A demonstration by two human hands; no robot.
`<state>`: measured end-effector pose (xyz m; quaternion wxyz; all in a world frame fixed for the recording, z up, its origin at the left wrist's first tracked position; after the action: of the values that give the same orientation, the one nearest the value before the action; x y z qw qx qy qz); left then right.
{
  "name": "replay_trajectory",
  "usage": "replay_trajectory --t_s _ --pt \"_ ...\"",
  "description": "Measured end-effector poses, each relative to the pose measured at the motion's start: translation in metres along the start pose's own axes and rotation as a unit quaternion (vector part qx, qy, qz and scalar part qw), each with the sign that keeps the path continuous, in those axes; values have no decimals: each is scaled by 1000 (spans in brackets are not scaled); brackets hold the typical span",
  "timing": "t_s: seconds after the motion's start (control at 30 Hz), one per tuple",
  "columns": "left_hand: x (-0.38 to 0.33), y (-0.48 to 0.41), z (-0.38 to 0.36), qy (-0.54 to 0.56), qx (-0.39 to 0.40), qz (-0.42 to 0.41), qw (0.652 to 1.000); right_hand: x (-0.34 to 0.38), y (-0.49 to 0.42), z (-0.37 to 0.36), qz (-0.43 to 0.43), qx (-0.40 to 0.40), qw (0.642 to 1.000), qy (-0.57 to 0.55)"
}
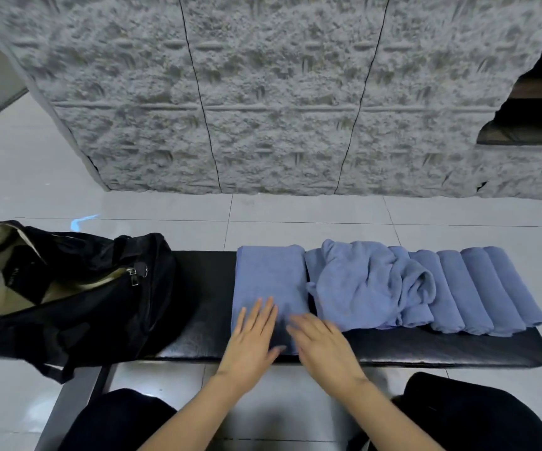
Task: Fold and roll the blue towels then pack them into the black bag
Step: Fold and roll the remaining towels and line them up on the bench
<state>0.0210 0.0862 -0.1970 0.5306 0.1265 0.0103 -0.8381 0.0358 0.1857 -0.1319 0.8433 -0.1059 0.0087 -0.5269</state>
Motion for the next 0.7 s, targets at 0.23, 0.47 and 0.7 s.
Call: replay_trajectory --t_s 0.23,0.47,0.7 --pt "39 43 -36 14 41 28 999 25 12 -78 -63 203 977 -26" --pt "45 58 -14 5 -51 -24 998 17 25 -63 -27 67 992 -100" --pt "73 60 2 116 -101 32 988 -19 18 -51 -136 23 976 -171"
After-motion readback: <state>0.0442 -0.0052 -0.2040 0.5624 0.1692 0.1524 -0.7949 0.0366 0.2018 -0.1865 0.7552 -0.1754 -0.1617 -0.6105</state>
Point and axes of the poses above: each hand's wrist, its own y-axis away from the middle knuckle, its own z-axis out of the back of the hand, x = y × z, the point moved 10 cm from there along -y, towards the middle knuckle, and after that the axes turned 3 degrees about y, right-handed, at the moved point
